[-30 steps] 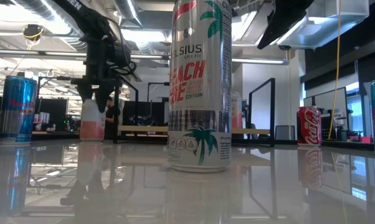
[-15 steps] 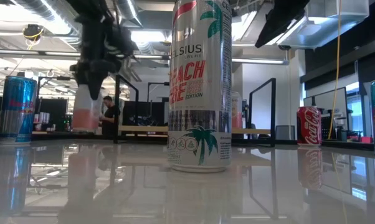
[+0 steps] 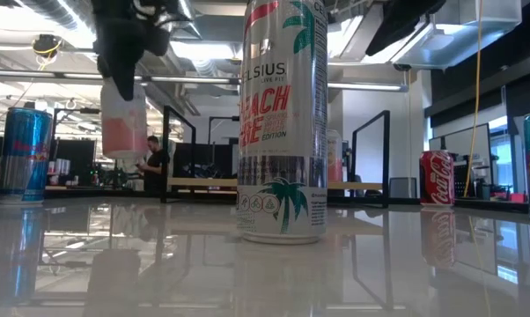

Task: Place canned beverage on shelf
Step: Move the orange soda can to the center of the table

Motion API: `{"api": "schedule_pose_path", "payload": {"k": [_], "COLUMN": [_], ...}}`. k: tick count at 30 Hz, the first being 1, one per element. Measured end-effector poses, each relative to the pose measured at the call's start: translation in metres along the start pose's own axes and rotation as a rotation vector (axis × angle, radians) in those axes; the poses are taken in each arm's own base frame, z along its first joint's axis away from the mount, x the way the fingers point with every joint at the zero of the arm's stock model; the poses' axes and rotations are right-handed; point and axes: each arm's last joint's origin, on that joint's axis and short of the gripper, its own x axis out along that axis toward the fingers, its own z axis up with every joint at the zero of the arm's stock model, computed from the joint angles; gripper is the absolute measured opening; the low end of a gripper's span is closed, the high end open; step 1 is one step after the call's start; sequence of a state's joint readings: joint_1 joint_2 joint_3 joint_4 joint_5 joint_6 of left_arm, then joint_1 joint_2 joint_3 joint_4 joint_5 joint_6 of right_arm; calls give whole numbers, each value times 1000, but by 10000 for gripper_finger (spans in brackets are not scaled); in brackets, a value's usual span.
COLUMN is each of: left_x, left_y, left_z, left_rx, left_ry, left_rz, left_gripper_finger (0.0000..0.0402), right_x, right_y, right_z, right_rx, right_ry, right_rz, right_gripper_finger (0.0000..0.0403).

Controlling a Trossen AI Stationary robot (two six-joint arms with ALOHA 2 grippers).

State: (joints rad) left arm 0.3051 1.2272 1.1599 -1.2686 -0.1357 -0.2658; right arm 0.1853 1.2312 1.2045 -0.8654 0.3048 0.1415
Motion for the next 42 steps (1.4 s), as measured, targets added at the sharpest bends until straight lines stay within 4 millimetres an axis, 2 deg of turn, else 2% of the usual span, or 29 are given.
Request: {"api": "schedule_pose_path", "payload": {"k": [10,14,20,25,30,37,42], "left_x": [3,19,47,64,65,65,62], "left_y": [-69,-93,-117,-130,-132,-133,-132], "left_z": [-10,-4,1,7,9,11,10], "left_rx": [173,225,274,304,312,332,349], "left_ry": [-46,-32,48,52,45,17,9], "left_rz": [-95,-99,-109,-123,-133,-154,-161], "left_gripper_finger": [264,264,264,264,267,331,345], "right_x": [-3,3,12,13,13,13,13], "right_y": [24,33,39,38,38,38,38], "right_z": [-4,-5,-5,-5,-5,-5,-5], "right_rx": [-11,-24,-36,-36,-36,-35,-34], "right_ry": [2,24,57,58,57,57,57], "right_rz": [61,72,70,68,69,69,69], "right_gripper_finger": [344,344,344,344,344,344,344]}}
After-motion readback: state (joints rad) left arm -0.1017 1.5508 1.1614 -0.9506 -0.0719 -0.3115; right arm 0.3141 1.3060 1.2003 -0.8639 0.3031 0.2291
